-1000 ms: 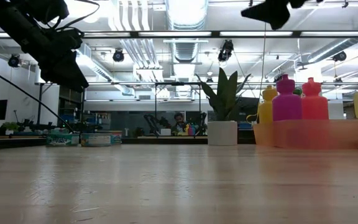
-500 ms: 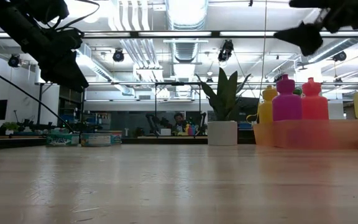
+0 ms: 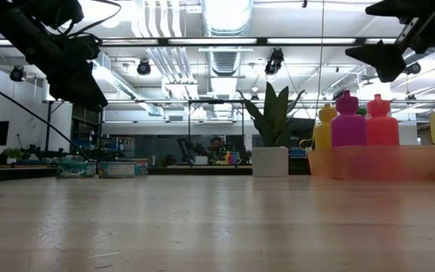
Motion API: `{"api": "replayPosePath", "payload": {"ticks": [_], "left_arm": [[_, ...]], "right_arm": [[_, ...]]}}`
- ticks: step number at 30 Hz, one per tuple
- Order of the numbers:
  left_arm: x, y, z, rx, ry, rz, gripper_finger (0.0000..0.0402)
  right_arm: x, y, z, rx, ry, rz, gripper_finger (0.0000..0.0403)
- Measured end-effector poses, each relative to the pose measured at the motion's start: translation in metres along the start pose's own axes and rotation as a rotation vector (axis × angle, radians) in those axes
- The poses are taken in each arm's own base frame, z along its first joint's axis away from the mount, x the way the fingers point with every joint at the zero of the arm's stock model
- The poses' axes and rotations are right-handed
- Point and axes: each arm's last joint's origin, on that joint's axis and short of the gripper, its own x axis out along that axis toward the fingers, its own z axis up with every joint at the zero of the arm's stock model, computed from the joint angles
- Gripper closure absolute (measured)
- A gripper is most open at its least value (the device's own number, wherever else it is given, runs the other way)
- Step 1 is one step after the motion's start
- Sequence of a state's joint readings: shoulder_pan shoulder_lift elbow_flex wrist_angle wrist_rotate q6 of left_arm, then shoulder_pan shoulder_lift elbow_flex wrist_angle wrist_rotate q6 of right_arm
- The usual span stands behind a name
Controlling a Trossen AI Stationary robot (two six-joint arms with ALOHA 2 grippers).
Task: Pick & Place Food Item
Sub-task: Put the blue tuna can into the yellow bin
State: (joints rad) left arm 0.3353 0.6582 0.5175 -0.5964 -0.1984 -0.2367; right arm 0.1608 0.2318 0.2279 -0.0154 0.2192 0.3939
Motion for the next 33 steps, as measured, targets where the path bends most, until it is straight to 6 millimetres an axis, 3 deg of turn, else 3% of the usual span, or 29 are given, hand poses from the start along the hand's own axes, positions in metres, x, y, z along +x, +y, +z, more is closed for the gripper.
{"api": "replayPosePath", "payload": {"ticks": [27,31,33], "left_arm": [[0.000,0.000,0.000,-0.009,-0.001,-0.001,0.0126],[-0.001,-0.005,0.005,-0.286,0.005,-0.146,0.0126],[-0.006,-0.010,0.013,-0.231,0.004,-0.266,0.0126]], "right_arm": [[0.003,-0.001,-0.003,-0.008,0.030,-0.013,0.0024],[0.003,-0.001,-0.003,-0.008,0.030,-0.013,0.0024],[0.003,-0.001,-0.003,-0.009,0.031,-0.013,0.0024]]}}
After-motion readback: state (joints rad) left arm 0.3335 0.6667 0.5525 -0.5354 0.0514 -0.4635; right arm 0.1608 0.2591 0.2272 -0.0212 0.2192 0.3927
